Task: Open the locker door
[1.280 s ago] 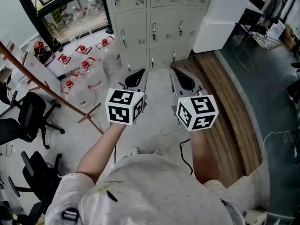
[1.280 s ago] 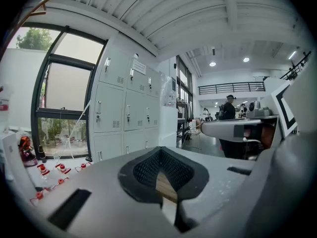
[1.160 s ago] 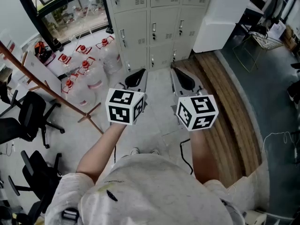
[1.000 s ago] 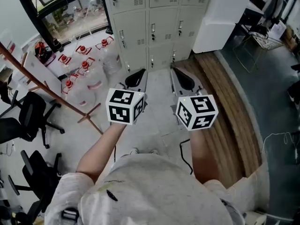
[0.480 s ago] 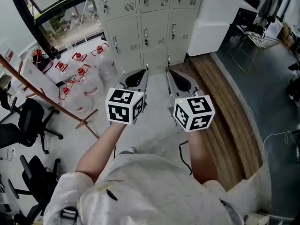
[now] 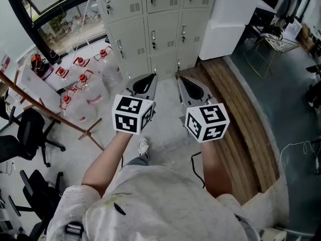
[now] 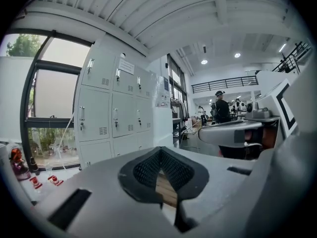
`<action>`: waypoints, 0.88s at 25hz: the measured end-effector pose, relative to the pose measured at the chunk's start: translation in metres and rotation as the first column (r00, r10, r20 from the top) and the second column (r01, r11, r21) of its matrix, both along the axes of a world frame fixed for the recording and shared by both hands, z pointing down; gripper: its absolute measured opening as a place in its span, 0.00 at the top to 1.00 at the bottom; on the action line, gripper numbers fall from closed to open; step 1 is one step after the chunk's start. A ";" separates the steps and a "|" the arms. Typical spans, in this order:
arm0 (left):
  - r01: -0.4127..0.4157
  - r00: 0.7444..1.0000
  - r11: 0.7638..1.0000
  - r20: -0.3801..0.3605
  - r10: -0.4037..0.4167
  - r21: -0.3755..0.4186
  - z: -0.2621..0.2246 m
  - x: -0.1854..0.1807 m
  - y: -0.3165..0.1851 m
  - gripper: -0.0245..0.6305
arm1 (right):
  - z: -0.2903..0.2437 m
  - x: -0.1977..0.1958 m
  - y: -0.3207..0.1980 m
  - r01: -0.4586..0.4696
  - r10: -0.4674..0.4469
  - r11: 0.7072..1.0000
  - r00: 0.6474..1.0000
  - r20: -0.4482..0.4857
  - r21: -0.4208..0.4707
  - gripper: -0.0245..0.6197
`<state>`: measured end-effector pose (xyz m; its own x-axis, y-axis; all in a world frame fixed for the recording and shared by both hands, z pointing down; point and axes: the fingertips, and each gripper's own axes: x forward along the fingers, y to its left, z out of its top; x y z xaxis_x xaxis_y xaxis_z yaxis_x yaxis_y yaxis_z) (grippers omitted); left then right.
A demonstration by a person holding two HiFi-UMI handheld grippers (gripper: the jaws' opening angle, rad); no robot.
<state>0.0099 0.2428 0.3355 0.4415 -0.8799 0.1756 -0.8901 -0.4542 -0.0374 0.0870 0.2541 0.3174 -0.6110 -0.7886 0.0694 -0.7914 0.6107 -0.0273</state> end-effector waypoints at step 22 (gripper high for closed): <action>-0.024 0.995 0.998 -0.094 0.019 -0.055 0.010 -0.092 -0.156 0.95 | 0.004 -0.096 -0.150 -0.011 0.009 1.000 0.997 -0.076 -0.022 0.97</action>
